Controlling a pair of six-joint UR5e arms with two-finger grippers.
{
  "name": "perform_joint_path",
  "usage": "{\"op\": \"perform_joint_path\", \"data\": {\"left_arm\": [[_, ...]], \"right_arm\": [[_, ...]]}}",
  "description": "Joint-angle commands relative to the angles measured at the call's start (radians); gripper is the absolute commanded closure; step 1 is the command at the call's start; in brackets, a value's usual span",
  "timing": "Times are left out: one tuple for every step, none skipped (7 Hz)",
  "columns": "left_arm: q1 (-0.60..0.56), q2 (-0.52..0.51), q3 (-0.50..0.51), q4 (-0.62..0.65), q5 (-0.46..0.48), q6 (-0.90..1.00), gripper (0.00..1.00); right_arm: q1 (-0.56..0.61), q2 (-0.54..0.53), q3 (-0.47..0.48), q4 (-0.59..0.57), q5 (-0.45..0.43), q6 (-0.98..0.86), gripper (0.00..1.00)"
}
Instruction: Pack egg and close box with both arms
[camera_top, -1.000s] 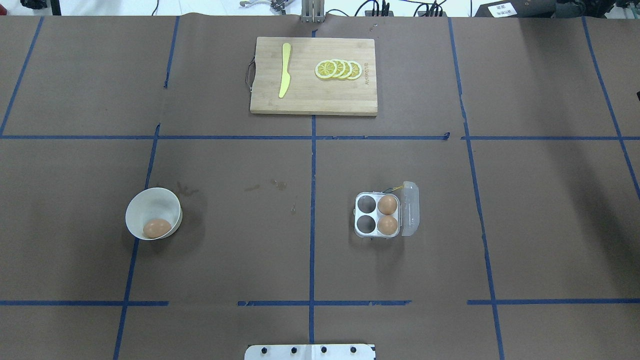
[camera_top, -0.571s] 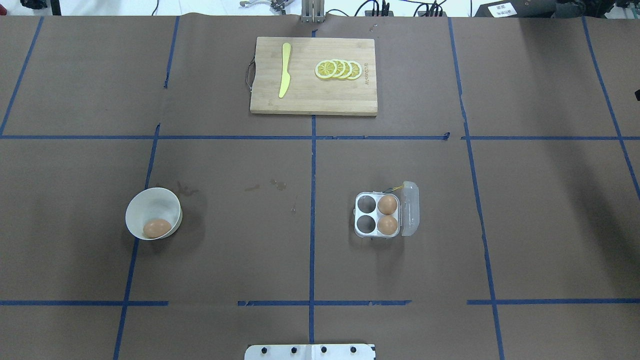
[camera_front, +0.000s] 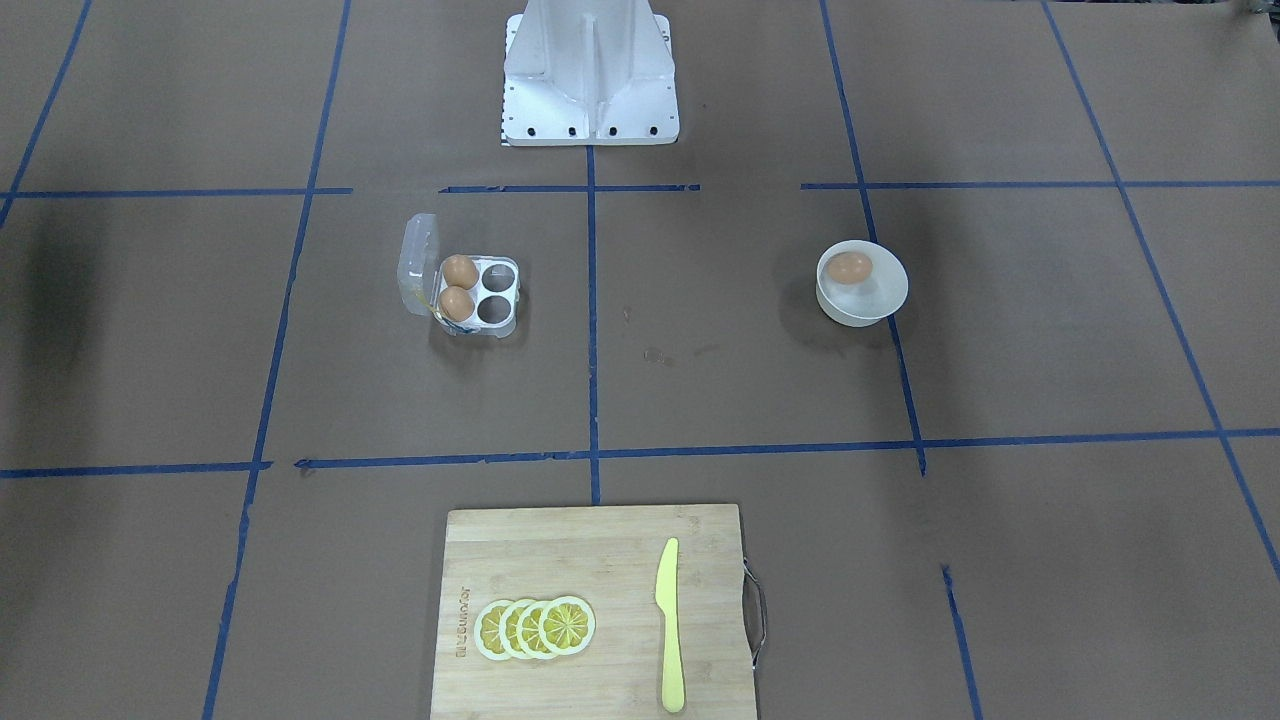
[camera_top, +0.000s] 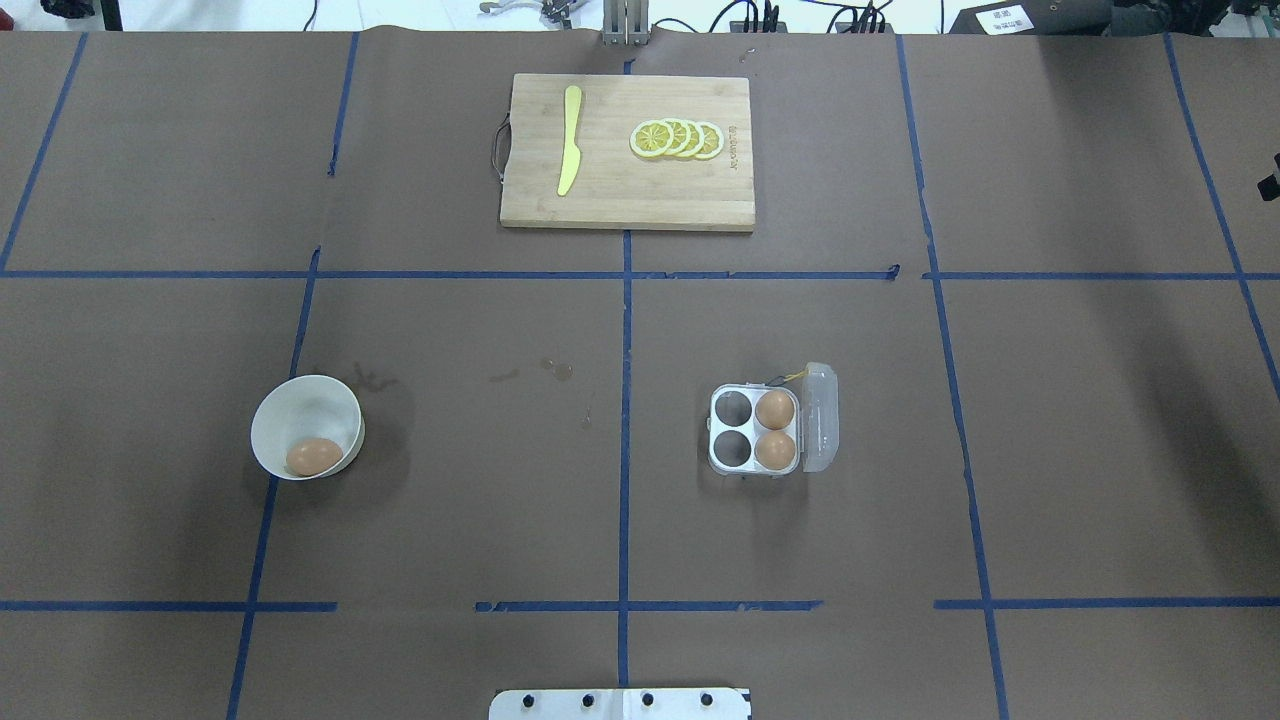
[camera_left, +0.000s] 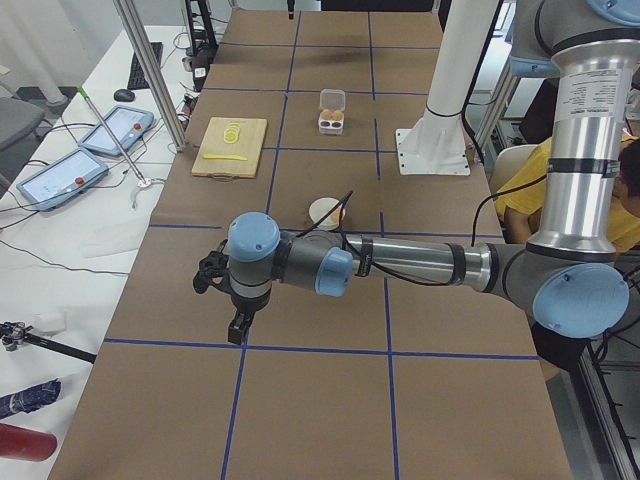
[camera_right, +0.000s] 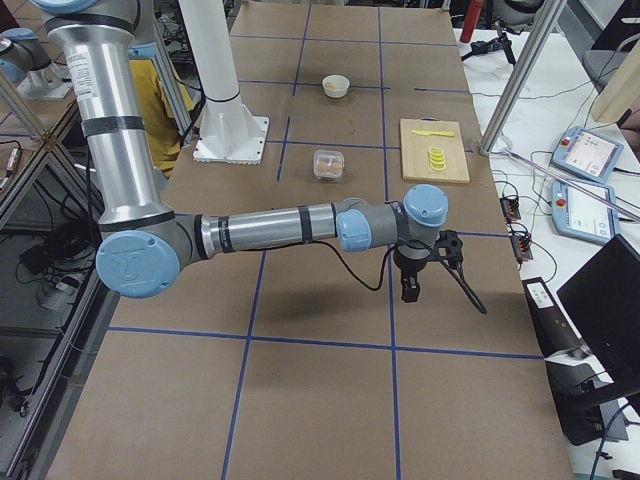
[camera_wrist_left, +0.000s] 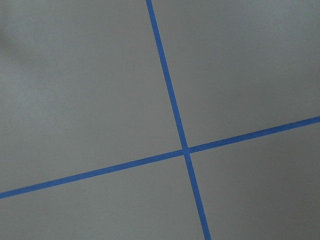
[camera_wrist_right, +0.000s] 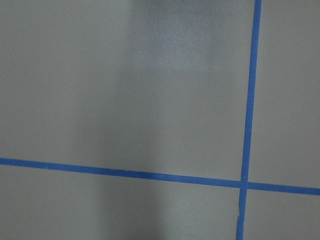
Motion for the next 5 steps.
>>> {"op": "perform_joint_path", "data": {"left_arm": [[0.007,0.000,-0.006,-0.011,-0.048,-0.003,0.00],[0.031,0.000,-0.011,-0.011,-0.048,-0.011,0.00],[0.062,0.000,-0.041,-0.011,-0.046,-0.055,0.00],[0.095,-0.001,-0.072,-0.008,-0.045,-0.110,0.00],[0.156,-0.003,-0.096,-0.008,-0.037,-0.138,0.00]], "right_arm": [[0.000,-0.004,-0.007,0.020,-0.001,0.000,0.00],[-0.009,-0.005,-0.025,0.020,0.000,0.001,0.00],[-0.011,-0.008,-0.023,0.024,0.000,0.000,0.00],[-0.011,-0.010,-0.015,0.024,0.002,0.000,0.00],[-0.011,-0.010,-0.015,0.024,0.002,0.000,0.00]]}}
